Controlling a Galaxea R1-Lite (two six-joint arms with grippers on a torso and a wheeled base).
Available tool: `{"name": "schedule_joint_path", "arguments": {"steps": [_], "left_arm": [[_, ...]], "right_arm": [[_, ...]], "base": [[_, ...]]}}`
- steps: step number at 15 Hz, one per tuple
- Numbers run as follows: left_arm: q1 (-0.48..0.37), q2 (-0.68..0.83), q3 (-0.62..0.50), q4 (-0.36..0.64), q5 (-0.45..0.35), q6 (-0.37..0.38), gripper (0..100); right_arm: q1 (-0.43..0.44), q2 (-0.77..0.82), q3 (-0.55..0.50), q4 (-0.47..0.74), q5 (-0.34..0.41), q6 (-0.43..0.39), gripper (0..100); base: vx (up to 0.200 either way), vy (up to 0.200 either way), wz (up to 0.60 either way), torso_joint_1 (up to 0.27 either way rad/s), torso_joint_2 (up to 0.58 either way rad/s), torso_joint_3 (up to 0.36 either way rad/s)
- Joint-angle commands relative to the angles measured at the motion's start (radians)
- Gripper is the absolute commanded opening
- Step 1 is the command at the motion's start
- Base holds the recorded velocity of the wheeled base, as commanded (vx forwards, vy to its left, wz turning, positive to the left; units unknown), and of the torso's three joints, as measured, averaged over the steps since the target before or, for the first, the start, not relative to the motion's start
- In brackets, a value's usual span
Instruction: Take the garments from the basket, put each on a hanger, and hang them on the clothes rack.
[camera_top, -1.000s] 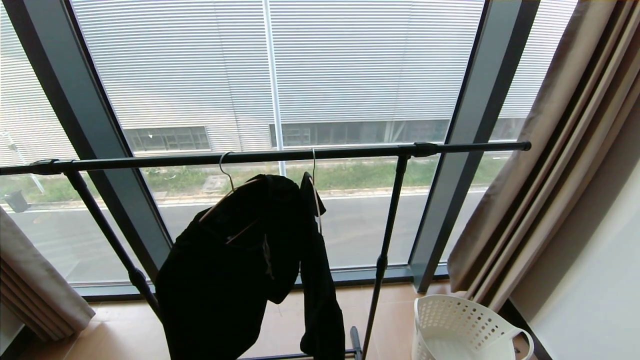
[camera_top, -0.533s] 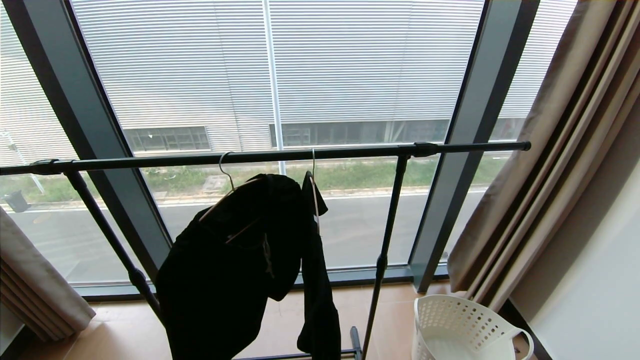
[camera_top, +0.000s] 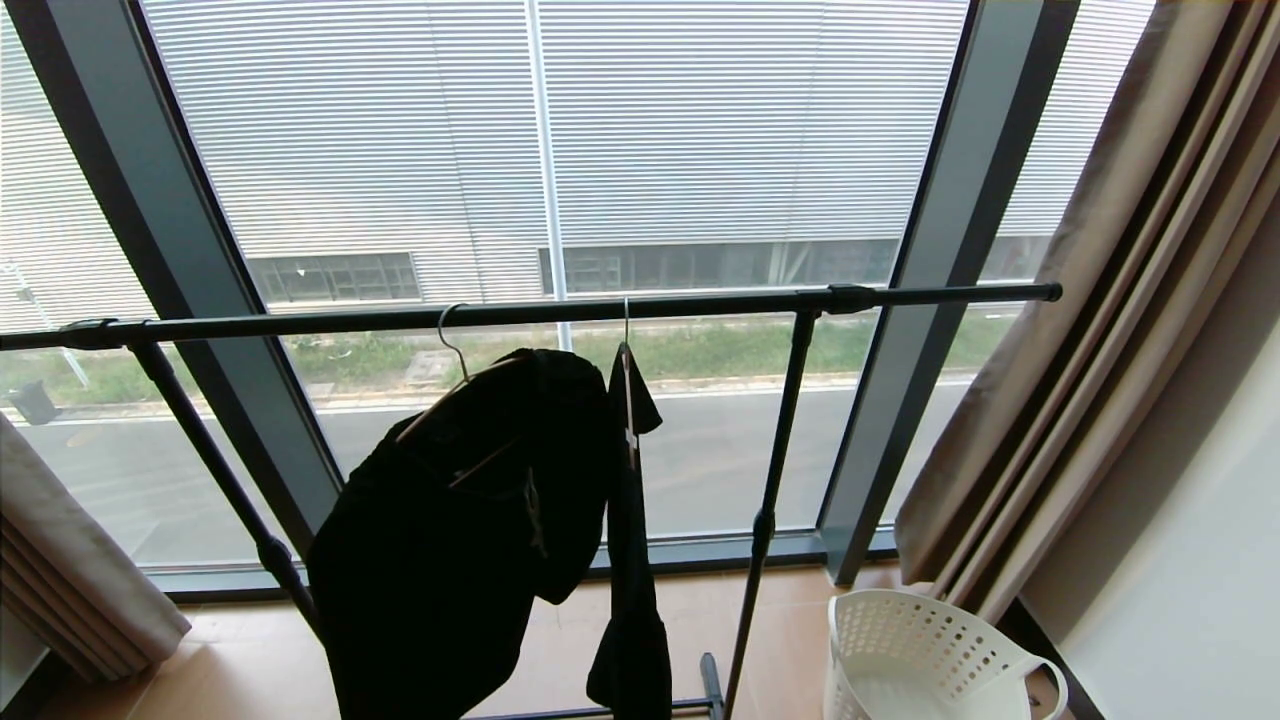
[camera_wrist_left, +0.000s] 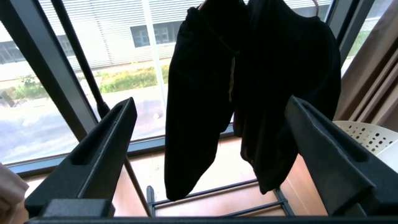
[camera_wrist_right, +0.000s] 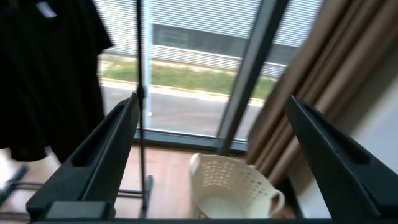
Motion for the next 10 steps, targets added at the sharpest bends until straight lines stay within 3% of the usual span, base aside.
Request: {"name": "schedule_joint_path", "arguments": {"steps": [1,10], "left_arm": [[0.001,0.002,0.0,0.0,0.0,0.0,100],[0.001,0.002,0.0,0.0,0.002,-0.005,100]], "right_arm": [[0.001,0.0,-0.002,0.001,0.0,0.001,100],[0.001,0.002,-0.001,0.003,-0.006,0.007,100]], "base": [[0.0,0.0,0.0,0.0,0.0,0.0],[0.0,0.0,0.0,0.0,0.0,0.0]]}}
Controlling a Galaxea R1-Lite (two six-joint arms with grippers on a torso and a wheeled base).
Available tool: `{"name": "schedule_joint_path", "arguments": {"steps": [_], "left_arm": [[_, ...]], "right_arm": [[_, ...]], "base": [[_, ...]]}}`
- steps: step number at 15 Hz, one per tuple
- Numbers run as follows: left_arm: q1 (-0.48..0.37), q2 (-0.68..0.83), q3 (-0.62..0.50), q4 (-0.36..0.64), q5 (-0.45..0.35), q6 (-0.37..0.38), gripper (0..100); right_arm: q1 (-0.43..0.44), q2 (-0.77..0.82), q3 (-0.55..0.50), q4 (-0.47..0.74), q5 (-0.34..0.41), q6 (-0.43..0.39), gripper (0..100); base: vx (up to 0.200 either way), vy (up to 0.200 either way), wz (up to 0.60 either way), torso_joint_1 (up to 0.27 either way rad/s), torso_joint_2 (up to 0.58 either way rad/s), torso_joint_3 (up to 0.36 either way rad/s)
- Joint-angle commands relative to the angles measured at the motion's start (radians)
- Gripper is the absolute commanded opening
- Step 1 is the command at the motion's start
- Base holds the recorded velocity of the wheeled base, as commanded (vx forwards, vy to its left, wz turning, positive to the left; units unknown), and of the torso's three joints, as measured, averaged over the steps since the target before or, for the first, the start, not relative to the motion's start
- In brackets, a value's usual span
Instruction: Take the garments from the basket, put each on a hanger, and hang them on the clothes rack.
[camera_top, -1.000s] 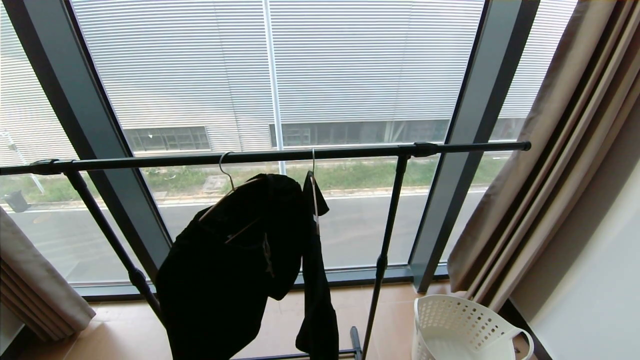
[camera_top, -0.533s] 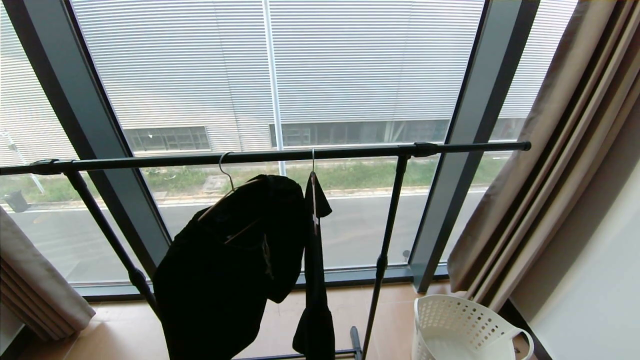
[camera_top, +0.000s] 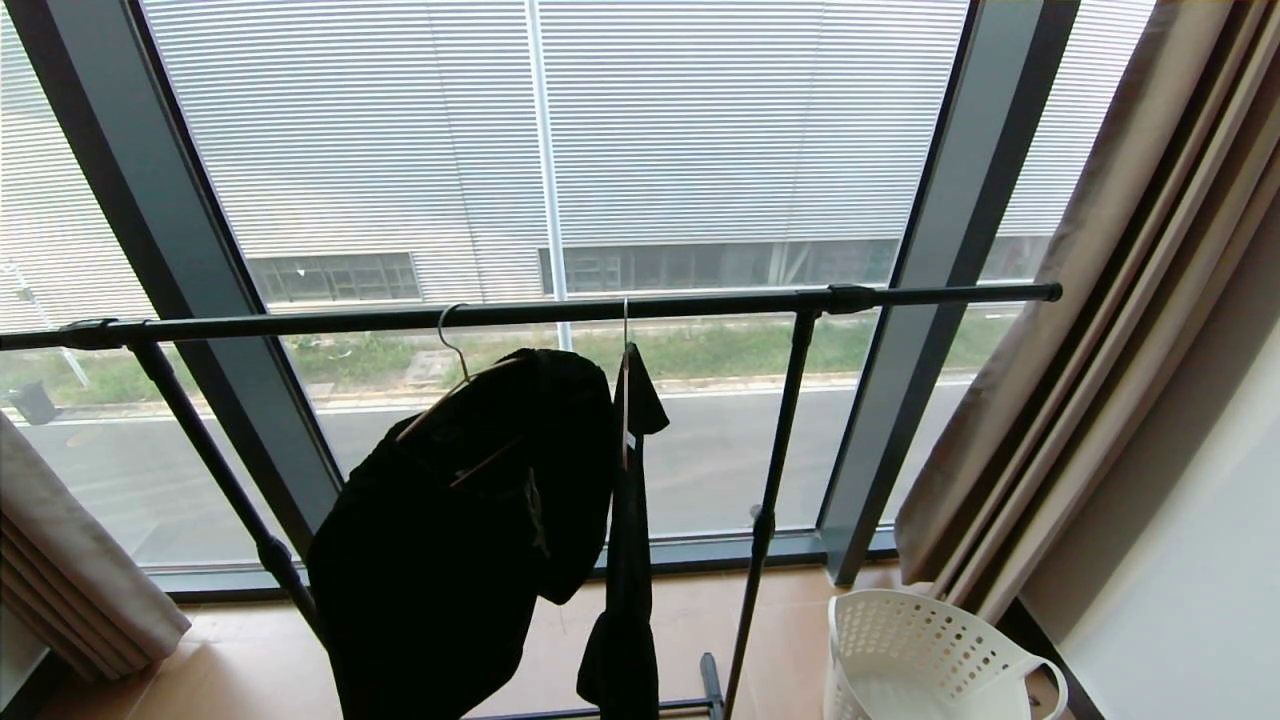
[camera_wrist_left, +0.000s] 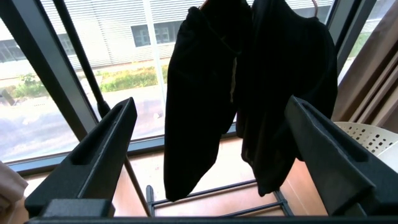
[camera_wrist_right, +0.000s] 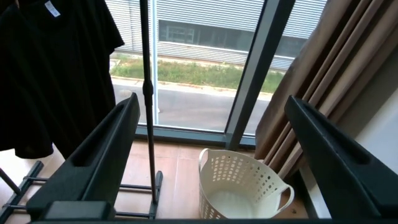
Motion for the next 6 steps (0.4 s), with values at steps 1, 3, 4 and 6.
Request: {"name": "schedule_joint_path", "arguments": {"steps": [1,3,4,6], "left_arm": [[0.001,0.002,0.0,0.0,0.0,0.0,100],[0.001,0.002,0.0,0.0,0.0,0.0,100],[0.001,0.002,0.0,0.0,0.0,0.0,100],[0.001,0.002,0.0,0.0,0.0,0.0,100]], "right_arm": [[0.0,0.002,-0.001,0.001,0.001,-0.001,100],[0.0,0.001,0.0,-0.002,0.001,-0.001,100],[0.0,0.002,0.0,-0.004,0.001,0.001,100],[0.0,0.002,0.0,-0.004,0.001,-0.001,100]], "base": [[0.0,0.0,0.0,0.0,0.0,0.0],[0.0,0.0,0.0,0.0,0.0,0.0],[0.0,0.0,0.0,0.0,0.0,0.0],[0.0,0.0,0.0,0.0,0.0,0.0]]}}
